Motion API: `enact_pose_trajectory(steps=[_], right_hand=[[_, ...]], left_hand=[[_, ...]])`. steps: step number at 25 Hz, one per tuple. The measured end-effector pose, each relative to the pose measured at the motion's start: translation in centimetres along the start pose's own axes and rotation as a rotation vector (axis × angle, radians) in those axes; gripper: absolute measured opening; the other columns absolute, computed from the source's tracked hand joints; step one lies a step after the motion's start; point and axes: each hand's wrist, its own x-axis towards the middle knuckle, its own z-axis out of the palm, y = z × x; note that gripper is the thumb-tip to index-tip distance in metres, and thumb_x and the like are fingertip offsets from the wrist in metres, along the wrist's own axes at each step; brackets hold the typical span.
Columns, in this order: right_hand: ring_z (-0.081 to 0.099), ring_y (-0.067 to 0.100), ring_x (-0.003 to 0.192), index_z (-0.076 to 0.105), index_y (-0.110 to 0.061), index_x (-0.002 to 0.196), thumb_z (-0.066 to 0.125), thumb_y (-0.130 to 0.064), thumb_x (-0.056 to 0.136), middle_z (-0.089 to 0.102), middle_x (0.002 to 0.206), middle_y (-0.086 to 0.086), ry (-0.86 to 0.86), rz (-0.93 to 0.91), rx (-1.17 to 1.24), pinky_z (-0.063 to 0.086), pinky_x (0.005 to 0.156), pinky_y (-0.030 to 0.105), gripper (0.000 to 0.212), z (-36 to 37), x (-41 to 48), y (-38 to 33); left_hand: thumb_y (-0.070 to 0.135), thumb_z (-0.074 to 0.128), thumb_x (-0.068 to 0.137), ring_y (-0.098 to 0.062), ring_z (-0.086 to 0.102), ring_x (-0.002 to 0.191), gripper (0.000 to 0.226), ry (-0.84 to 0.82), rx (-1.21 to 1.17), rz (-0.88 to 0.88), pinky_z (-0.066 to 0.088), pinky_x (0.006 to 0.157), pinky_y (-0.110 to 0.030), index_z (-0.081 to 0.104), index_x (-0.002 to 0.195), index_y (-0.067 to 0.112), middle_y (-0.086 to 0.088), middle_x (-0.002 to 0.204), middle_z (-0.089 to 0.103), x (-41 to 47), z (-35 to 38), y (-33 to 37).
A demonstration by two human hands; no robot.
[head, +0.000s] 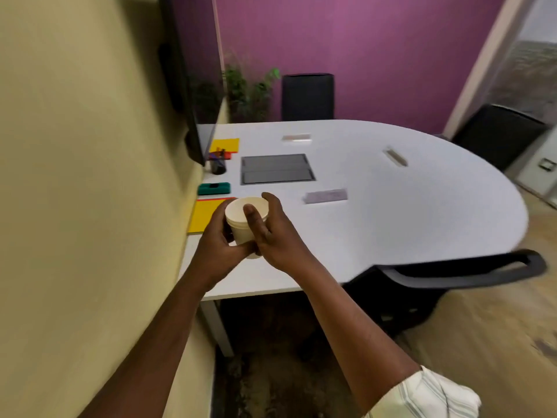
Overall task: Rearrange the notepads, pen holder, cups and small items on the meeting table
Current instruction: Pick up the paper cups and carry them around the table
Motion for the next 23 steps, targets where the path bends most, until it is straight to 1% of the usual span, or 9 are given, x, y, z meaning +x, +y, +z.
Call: enact_pose_trajectory(steps=[1,3,6,9,11,13,15,17,23], right_hand=[[0.052,0.022,0.117,0.019,-0.02,0.145,0.043,-0.061,0.087,0.046,0.137,0.005,0.029,0.028,-0.017,0.053,0.089,0.034,0.075,-1.0,-1.2,-0.1],[0.05,0.023,0.121,0.017,-0.023,0.146,0.053,-0.059,0.085,0.044,0.141,0.006,0.098,0.063,-0.056,0.05,0.096,0.038,0.08,-3.3,-3.5,-0.1],[0.049,0.019,0.123,0.017,-0.023,0.146,0.065,-0.057,0.078,0.045,0.14,0.003,0.178,0.09,-0.111,0.048,0.098,0.032,0.09,-6.5,-6.7,0.1],[0.05,0.015,0.121,0.02,-0.023,0.145,0.07,-0.056,0.074,0.048,0.138,-0.001,0.292,0.102,-0.125,0.047,0.096,0.027,0.093,-10.2,-9.7,0.2],[0.052,0.01,0.115,0.023,-0.024,0.143,0.071,-0.056,0.073,0.05,0.131,-0.008,0.348,0.1,-0.135,0.047,0.089,0.019,0.091,-12.9,-11.8,0.5],[0.052,0.002,0.104,0.025,-0.028,0.14,0.072,-0.056,0.071,0.049,0.118,-0.016,0.39,0.09,-0.144,0.041,0.073,0.002,0.089,-15.7,-13.9,0.7],[0.053,-0.004,0.096,0.029,-0.031,0.136,0.074,-0.056,0.07,0.049,0.109,-0.019,0.434,0.069,-0.13,0.037,0.065,-0.005,0.083,-18.6,-16.1,1.0],[0.054,-0.002,0.097,0.032,-0.032,0.131,0.074,-0.057,0.069,0.052,0.109,-0.018,0.474,0.048,-0.138,0.039,0.067,-0.005,0.079,-21.9,-18.5,1.5],[0.053,0.003,0.108,0.029,-0.04,0.128,0.069,-0.064,0.067,0.051,0.118,-0.016,0.549,-0.012,-0.203,0.045,0.083,0.011,0.077,-31.2,-23.3,3.2]], left_hand=[[0.004,0.077,0.071,-0.013,0.059,0.114,0.069,0.005,-0.002,0.016,0.053,0.092,-0.032,0.046,0.126,0.03,0.007,0.123,0.06,-0.3,1.2,0.5],[0.006,0.076,0.072,-0.008,0.06,0.109,0.065,-0.014,0.007,0.047,0.054,0.087,-0.026,0.045,0.121,0.037,0.009,0.118,0.06,-0.9,4.0,1.5],[0.006,0.076,0.073,-0.002,0.059,0.104,0.065,-0.048,0.025,0.072,0.054,0.08,-0.015,0.045,0.121,0.036,0.009,0.116,0.058,-1.7,8.2,2.7],[0.002,0.076,0.073,0.012,0.057,0.097,0.065,-0.116,0.011,0.103,0.048,0.072,-0.002,0.047,0.119,0.036,0.019,0.109,0.058,-2.3,12.7,4.2],[0.003,0.077,0.071,0.014,0.057,0.096,0.063,-0.165,-0.01,0.13,0.046,0.071,-0.001,0.049,0.118,0.035,0.022,0.109,0.059,-2.8,15.9,5.3],[0.005,0.078,0.07,0.006,0.059,0.101,0.064,-0.203,-0.032,0.131,0.047,0.072,-0.003,0.051,0.12,0.033,0.018,0.112,0.061,-3.4,19.2,6.3],[0.006,0.08,0.069,0.002,0.06,0.103,0.064,-0.241,-0.059,0.144,0.048,0.074,-0.004,0.052,0.118,0.036,0.021,0.111,0.062,-4.1,22.6,7.3],[0.008,0.08,0.066,0.004,0.061,0.101,0.064,-0.268,-0.081,0.167,0.048,0.074,-0.005,0.053,0.112,0.043,0.025,0.108,0.063,-4.9,26.6,8.4],[0.022,0.076,0.065,0.007,0.058,0.103,0.061,-0.218,-0.109,0.227,0.047,0.076,-0.004,0.049,0.112,0.049,0.029,0.109,0.06,-6.9,37.1,12.0]])
